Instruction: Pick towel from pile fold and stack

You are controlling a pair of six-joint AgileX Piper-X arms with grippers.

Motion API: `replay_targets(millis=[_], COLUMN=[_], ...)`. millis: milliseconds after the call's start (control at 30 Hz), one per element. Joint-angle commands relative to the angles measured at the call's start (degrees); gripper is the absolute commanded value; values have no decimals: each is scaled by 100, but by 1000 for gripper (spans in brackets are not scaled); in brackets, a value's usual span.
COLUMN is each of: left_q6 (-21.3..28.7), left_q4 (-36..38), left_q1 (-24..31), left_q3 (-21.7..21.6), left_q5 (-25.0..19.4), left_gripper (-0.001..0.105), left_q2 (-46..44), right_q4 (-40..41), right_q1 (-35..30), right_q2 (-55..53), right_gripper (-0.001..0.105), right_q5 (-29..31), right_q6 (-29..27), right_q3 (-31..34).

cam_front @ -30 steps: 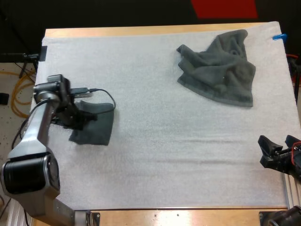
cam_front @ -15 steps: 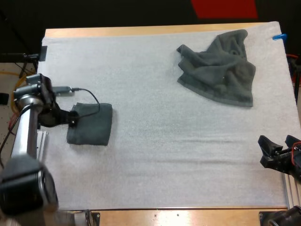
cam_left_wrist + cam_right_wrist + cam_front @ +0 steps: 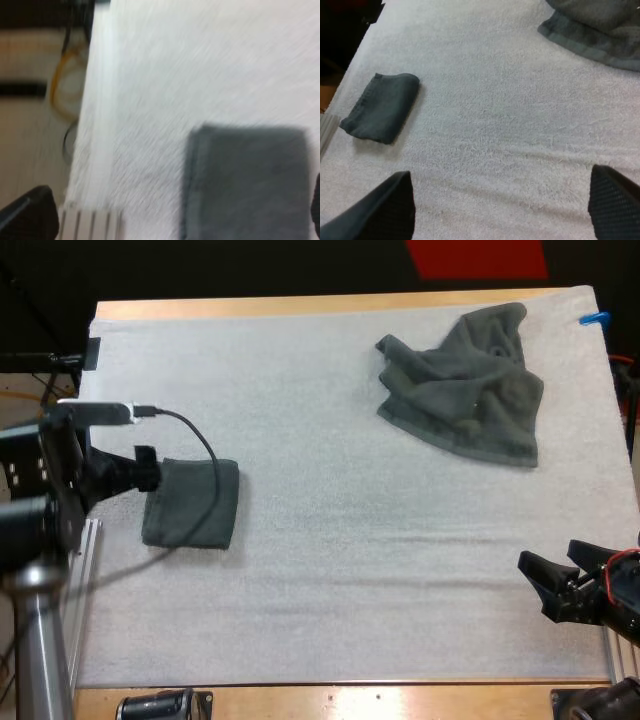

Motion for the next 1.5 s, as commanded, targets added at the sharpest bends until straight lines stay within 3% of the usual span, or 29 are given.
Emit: replay_targets(millis=[0,167,233,300,367,600,700,800,933,1100,1267,1333,1467], left_q6=[-99,-97,-96,-43,-42,-264,-622,-655,-750,-750,-667,-644,-645], left_q4=[-57,-76,-52,64,88,-137,-369,-423,-423,-276,-206,-234,-395], left_q1=[-164,-536,-599,-738,-941,-2049,-2298,-2505,-2558,-2527,-2559,-2558,-2493], left_q3=[-28,-21,-21,-21,-21,187,418,654,839,952,952,952,952], left_q5=[36,133,486,1224,1451,1214,1149,1136,1018,270,269,173,-629], left_gripper=[105,105,105,105,105,105,105,105,105,105,105,105,105], left_q2=[-211,-586,-585,-585,-585,-484,-339,-126,174,506,628,532,149], right_q4=[-45,-45,-45,-45,-45,-45,-45,-45,-34,-34,-34,-34,-34], right_q1=[5,5,5,5,5,5,5,5,5,5,5,5,5], right_q2=[0,0,0,0,0,0,0,0,0,0,0,0,36], right_gripper=[70,70,70,70,70,70,70,70,70,70,70,70,70], right_q5=[-80,-95,-145,-199,-200,-200,-200,-200,-227,-227,-195,-19,887], right_q6=[-40,163,161,149,149,149,149,149,149,149,42,-130,-185], right_q3=[-6,-6,-6,-6,-6,-6,-6,-6,-6,-6,-6,-6,-6])
